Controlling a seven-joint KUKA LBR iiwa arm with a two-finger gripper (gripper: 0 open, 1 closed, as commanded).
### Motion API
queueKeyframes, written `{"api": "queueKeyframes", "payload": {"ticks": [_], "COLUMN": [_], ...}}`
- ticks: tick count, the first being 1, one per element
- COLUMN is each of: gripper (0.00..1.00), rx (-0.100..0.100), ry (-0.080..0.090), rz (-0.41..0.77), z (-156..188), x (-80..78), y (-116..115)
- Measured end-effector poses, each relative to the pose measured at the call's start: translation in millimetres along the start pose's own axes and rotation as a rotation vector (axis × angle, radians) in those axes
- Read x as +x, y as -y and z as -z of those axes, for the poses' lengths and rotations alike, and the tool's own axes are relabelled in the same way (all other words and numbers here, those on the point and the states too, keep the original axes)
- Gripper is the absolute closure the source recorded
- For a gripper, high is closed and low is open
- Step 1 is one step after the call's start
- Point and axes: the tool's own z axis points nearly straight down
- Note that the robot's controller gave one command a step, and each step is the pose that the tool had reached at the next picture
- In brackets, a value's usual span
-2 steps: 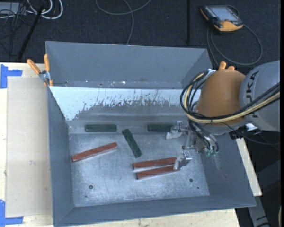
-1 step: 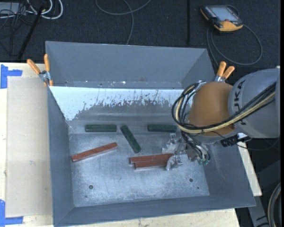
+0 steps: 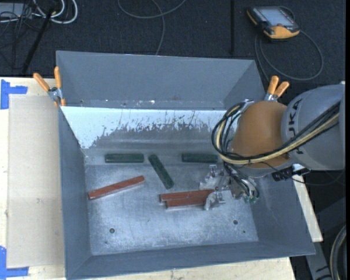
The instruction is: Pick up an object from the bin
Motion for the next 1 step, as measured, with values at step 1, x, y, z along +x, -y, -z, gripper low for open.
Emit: {"api": "queueKeyframes", "payload": {"ticks": [1], "gripper": [1.00], "rx": [-0.001], "ry": [-0.005], "rz": [0.031], "z": [142.2], "x": [-35.8], "y": [-0.6]}}
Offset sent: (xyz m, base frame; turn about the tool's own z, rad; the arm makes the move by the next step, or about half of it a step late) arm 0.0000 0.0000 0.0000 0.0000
